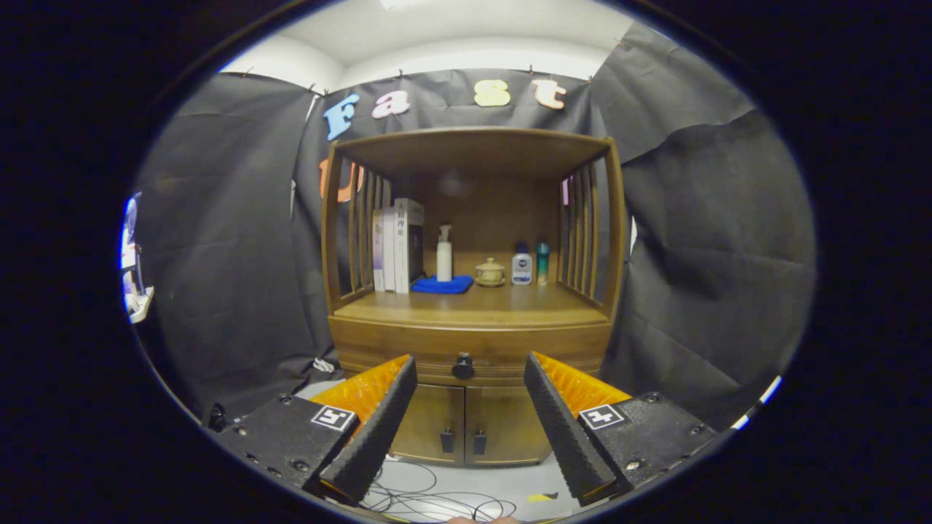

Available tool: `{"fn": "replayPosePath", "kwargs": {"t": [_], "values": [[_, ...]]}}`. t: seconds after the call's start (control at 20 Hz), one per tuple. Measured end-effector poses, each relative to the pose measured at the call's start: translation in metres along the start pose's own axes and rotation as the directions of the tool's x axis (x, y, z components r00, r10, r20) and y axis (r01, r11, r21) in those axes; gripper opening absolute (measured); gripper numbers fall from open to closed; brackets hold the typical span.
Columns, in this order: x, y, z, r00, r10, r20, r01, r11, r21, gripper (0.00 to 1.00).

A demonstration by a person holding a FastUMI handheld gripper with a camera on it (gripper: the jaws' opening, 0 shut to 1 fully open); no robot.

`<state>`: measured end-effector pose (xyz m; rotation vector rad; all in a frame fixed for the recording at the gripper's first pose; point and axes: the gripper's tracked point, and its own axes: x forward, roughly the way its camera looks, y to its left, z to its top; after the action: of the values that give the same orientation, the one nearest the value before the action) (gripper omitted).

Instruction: Pull open the drawer, take out the items inside it, and place them on the countertop above the cabinet.

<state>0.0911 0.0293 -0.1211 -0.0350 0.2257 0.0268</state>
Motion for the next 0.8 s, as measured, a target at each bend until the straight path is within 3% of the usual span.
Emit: {"fn": "replayPosePath", "kwargs": {"t": [0.55, 0.7, 0.8], "values": [[0.174, 0.001, -0.072, 0.978, -0.007, -0.209, 0.019, 0.998, 0.054, 0.97], [0.196, 0.004, -0.087, 0.966, -0.004, -0.260, 0.023, 0.997, 0.071, 0.91], [0.208, 0.009, -0.091, 0.962, -0.006, -0.274, 0.024, 0.998, 0.060, 0.82]]}}
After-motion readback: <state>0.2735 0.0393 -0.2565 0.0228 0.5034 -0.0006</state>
